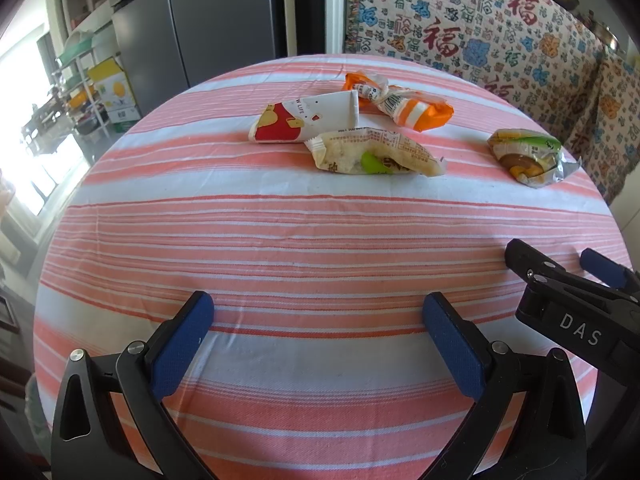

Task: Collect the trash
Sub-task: 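Grasp the cream bread wrapper with the left tool while the right tool grasps the silver-green wrapper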

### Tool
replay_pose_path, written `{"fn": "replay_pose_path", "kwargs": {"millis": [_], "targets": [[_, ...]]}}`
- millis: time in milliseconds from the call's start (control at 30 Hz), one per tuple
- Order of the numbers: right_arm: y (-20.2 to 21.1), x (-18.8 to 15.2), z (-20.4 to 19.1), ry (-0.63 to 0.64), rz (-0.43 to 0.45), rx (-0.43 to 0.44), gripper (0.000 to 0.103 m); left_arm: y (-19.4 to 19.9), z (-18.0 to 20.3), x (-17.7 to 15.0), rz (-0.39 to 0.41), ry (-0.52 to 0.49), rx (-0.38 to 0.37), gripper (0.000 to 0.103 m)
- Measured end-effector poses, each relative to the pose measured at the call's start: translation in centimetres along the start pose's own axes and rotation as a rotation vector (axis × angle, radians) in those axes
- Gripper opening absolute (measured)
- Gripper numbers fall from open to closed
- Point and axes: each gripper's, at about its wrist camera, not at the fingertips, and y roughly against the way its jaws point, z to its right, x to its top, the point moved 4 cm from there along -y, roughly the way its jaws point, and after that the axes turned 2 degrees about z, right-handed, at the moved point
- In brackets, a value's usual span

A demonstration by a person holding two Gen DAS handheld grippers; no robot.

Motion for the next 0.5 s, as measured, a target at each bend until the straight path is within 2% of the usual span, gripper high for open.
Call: {"fn": "replay_pose_path", "kwargs": {"millis": [133, 200, 333, 500], "targets": [[0.0, 0.0, 0.0, -0.001, 0.000, -0.001, 0.103, 0.2, 0.1, -0.1, -0.007, -0.014, -0.016, 0.102], [0.0, 0.0, 0.0, -0.001, 0.000, -0.001, 0.103, 0.6, -0.5, -0.2, -0.037, -0.021, -0.029, 0.102], [0.0, 0.0, 0.0, -0.002, 0.000, -0.001, 0.103, 2.6, -4.3, 0.2, -0.035, 0.073, -0.119, 0.102], [0.0, 0.0, 0.0, -0.002, 0.001, -0.002, 0.103, 2.8, -6.7, -0.1, -0.034, 0.053, -0.114, 0.102]]}}
